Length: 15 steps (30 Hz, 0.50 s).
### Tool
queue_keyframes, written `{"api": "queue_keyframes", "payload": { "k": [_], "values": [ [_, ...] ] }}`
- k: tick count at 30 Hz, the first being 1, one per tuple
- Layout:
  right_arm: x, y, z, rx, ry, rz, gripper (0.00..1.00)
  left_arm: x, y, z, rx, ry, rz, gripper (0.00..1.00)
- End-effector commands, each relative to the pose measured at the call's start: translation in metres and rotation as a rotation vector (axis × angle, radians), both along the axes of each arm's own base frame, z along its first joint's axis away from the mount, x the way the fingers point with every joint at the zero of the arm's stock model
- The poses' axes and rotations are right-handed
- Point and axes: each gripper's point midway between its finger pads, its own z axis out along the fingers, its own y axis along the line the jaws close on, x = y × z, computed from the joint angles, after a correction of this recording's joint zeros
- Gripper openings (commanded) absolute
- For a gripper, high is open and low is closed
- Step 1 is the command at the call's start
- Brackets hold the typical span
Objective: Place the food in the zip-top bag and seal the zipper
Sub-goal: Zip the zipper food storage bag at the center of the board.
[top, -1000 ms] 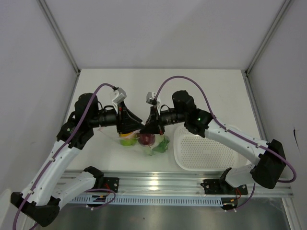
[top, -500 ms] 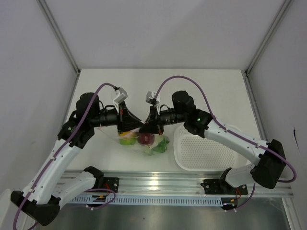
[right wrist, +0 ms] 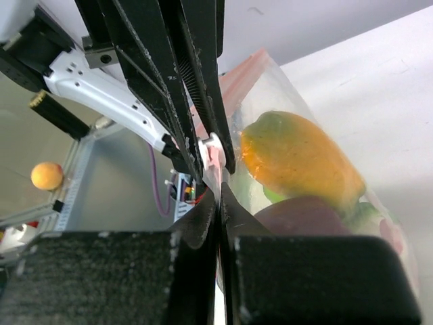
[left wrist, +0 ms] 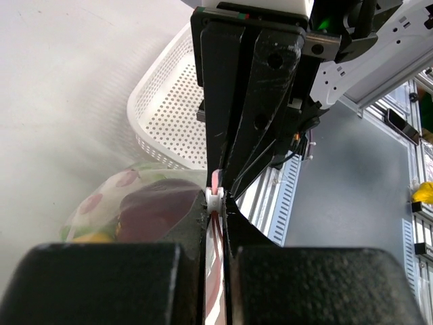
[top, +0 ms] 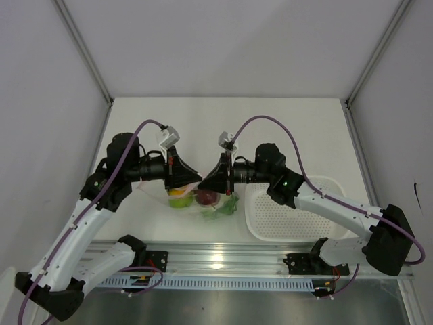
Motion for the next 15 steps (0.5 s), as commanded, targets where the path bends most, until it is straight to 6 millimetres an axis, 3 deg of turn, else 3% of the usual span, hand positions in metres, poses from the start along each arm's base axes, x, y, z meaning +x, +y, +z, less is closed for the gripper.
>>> {"api": "queue_keyframes", "payload": {
  "k": [1,6,15],
  "values": [
    [0.0,-0.009,0.062,0.218,-0.045,-0.043,0.0,-0.006,0.007,0.007,0.017,-0.047,0.01,0.01],
    [-0.002,-0.014,0.074,0.263,-0.023,-0.029,0.0,-0.014,0.006,0.007,0.005,-0.032,-0.024,0.01],
    [0.018,-0.029,0.074,0.289,0.001,-0.075,0.0,-0.032,0.01,-0.004,0.011,-0.01,-0.064,0.01]
  ]
}}
